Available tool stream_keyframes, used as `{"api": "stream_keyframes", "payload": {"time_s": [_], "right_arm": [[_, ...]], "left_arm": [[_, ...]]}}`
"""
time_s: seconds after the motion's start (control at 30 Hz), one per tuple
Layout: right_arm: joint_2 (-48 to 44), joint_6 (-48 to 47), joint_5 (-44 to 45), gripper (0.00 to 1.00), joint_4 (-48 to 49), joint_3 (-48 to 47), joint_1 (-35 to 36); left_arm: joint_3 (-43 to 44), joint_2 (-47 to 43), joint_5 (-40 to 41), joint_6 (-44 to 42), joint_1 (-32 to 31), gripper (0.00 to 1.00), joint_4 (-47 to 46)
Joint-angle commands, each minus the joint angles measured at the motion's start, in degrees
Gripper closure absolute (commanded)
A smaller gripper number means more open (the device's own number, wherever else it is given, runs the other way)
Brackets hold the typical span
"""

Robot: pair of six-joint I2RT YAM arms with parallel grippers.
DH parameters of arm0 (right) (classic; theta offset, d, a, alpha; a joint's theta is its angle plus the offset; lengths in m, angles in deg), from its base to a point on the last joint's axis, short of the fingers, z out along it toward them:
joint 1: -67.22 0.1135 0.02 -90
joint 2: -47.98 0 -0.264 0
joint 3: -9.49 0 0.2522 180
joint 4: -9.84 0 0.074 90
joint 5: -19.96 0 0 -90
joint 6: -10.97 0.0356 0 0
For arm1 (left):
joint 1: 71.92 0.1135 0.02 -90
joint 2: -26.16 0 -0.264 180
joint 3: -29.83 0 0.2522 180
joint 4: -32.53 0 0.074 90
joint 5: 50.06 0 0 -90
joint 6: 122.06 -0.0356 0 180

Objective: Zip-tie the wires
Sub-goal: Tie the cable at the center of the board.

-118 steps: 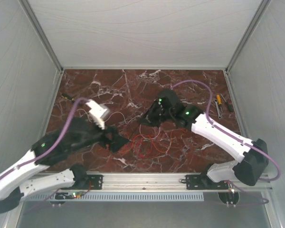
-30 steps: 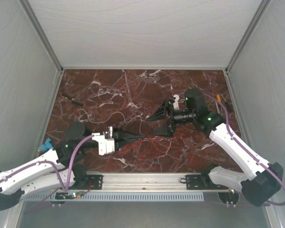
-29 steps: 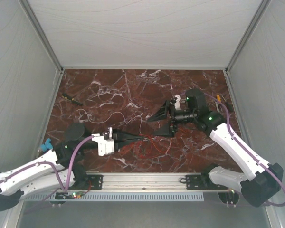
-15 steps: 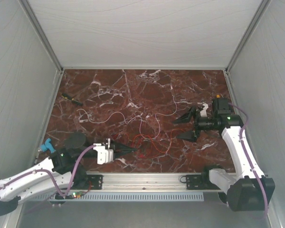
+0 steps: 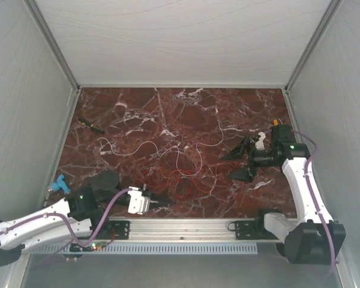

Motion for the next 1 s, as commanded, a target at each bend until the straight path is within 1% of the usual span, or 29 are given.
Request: {"api": "stream_keyframes", "payload": {"time_s": [0.0,0.37,0.57,0.73,0.97], "right_arm": [[-1.3,-1.3,-0.4,0.29,-1.7,1.1,-0.6],[-1.4,-1.7,-0.5,0.30,-1.8,1.3,-0.6],[-1.4,-1.7,-0.7,0.30,-1.8,1.5,-0.7],[-0.9,-2.3,-0.6,0.30,-1.6,2.2,-0.7],[-0.7,-2.4,-0.3,0.30,0.8,2.8,-0.7]], "left_arm": [[-1.5,-0.9,-1.0,0.2,-0.8,1.00,1.7],[-7.2,0.1,1.4,0.4,-1.8,1.00,-6.4],[-7.7,0.1,0.6,1.8,-1.9,1.00,-6.6],[-10.0,0.1,0.0,4.1,-2.4,1.00,-7.7],[-19.0,-0.8,6.3,9.5,-2.6,1.00,-18.2]]}}
